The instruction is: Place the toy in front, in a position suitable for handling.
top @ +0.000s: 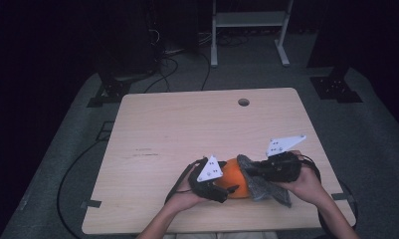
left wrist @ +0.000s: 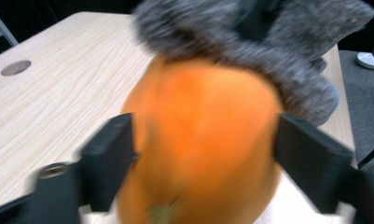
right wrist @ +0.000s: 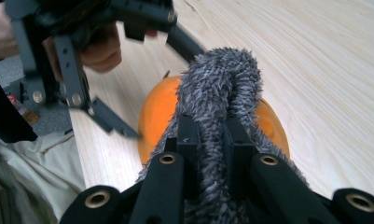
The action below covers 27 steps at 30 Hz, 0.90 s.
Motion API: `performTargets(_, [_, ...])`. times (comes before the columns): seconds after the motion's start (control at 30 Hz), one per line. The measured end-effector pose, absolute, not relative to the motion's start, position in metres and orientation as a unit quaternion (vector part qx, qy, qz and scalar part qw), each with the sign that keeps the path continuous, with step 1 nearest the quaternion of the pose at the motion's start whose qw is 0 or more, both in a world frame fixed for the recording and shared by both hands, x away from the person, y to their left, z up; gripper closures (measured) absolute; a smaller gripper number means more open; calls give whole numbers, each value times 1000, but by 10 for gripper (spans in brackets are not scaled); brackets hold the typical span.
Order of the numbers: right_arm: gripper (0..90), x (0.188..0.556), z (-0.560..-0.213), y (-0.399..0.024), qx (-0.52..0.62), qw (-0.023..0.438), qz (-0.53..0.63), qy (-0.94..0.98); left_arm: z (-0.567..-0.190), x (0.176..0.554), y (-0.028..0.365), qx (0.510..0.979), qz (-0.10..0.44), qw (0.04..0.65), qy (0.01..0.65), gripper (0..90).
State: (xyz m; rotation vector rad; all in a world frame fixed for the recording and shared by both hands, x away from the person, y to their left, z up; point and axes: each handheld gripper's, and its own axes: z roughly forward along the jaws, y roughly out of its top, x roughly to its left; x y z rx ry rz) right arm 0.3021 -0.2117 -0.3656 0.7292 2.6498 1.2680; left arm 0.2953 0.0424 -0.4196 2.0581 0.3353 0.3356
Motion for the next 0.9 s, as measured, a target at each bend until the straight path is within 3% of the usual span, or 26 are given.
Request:
performTargets(0.13, [792,304,-369,-222,253,55,422,869,-431,308,43,851,107,496,134,115])
performTargets(0.2, [792,305,-371,-224,254,54,423,868,-436,309,38,854,101,494,128,183])
performTargets(0.27, [793,303,-370,-222,255,57,420,869,-434,306,35,858,121,484,122,311])
performTargets(0.33, [793,298,-366,-217,244,62,421,872,-430,303,31,865,133,469,120,363])
performTargets(0.53, [790,291,-361,-196,216,69,417,880,-431,301,36,861,139,474,123,423])
performTargets(0.67, [790,301,-367,-219,252,53,439,861,-436,303,47,839,111,508,163,439])
performTargets(0.77, [790,309,-376,-236,284,28,458,842,-435,301,47,834,116,514,163,452])
performTargets(0.9, [791,310,-374,-232,285,35,464,838,-425,302,50,828,127,521,162,471])
